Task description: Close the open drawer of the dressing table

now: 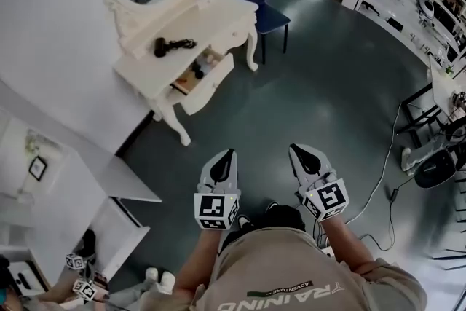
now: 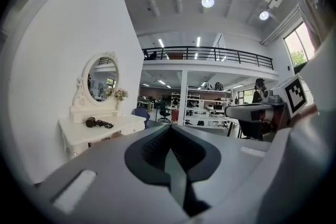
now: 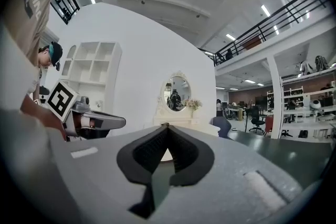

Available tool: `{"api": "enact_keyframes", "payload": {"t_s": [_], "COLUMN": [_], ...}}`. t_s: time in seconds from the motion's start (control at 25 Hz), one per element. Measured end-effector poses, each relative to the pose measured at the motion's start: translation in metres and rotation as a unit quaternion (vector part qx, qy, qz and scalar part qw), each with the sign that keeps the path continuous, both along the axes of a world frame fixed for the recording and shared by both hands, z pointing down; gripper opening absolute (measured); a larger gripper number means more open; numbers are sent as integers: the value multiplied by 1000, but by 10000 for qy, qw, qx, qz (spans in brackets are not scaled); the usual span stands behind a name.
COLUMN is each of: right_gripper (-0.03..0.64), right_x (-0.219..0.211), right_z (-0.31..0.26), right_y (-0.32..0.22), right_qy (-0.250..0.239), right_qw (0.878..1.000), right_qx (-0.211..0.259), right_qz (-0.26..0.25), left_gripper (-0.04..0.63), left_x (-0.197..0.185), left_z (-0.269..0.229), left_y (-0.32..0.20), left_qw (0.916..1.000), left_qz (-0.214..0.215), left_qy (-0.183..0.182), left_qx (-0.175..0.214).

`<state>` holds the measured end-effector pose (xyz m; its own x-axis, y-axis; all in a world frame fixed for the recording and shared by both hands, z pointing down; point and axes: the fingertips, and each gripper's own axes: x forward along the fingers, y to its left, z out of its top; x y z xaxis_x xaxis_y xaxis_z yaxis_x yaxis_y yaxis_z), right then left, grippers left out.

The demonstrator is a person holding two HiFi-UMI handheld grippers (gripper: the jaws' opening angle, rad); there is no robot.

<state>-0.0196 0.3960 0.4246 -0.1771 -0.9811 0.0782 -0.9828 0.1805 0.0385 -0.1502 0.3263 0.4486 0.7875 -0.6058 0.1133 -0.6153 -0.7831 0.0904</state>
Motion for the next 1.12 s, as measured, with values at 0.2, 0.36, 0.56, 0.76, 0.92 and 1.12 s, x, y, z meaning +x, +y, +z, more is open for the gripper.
{"api": "enact_keyframes", "payload": {"t_s": [0.2,0.36,0.56,0.76,0.92,1.12], "right_gripper": [2,2,2,2,2,2], "right_x": [7,19,42,71,96,112], "right_z": [5,20,21,15,23,32], "right_y": [-5,-28,-69,-116,-146,-172], "right_qy": [-6,-37,-189,-188,-247,-336], "right_qw": [9998,9992,9989,9990,9984,9967], "right_qx": [-196,-385,-362,-122,-89,-165], "right_qz": [4,-82,-215,-390,-492,-727], "left_gripper": [18,18,18,18,18,18], "left_x": [4,19,43,69,89,103], "left_z": [14,24,22,3,5,15], "left_y": [-12,-37,-76,-111,-135,-152], "left_qw": [9997,9992,9988,9986,9981,9969], "left_qz": [-14,10,-40,-103,-251,-415], "left_qy": [-37,-117,-278,-517,-558,-607], "left_qx": [-242,-375,-393,-85,-85,-266]}}
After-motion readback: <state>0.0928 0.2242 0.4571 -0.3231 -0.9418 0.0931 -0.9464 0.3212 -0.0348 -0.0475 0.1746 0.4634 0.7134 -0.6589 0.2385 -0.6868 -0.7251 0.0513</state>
